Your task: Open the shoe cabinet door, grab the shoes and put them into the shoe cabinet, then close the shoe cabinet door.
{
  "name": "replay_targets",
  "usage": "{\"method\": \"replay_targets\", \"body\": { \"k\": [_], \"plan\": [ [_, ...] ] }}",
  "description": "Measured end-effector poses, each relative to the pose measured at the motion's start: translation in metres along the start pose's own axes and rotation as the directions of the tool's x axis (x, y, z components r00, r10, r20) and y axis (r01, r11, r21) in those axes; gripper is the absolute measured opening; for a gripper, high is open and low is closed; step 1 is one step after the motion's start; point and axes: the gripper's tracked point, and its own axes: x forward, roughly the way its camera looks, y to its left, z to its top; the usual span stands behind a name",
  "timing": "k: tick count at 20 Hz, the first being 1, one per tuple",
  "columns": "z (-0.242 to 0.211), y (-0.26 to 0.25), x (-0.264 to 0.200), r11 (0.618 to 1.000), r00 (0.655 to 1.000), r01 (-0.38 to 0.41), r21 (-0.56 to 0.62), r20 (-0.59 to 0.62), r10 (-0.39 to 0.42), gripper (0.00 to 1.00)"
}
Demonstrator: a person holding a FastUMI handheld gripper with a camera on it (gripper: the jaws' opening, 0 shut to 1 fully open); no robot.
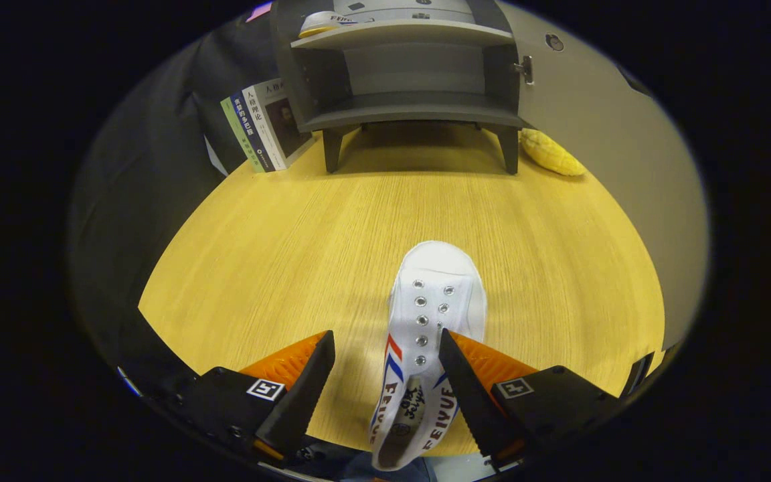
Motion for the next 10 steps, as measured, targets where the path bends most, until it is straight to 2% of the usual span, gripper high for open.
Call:
{"method": "replay_targets", "body": {
  "k": [1,4,8,10],
  "plan": [
    [-0.005,0.003,0.002,1.000,1.000,-0.013,0.008,-0.015,0.014,0.97],
    [-0.005,0.000,0.006,0.999,1.000,0.016,-0.031,-0.020,-0.016,0.96],
    [-0.009,-0.008,0.014,0.998,0.998,0.054,-0.036,-0.043,-0.055,0.73],
    [-0.008,-0.014,0.017,0.997,0.996,0.077,-0.018,-0.047,-0.078,0.53]
  ]
}}
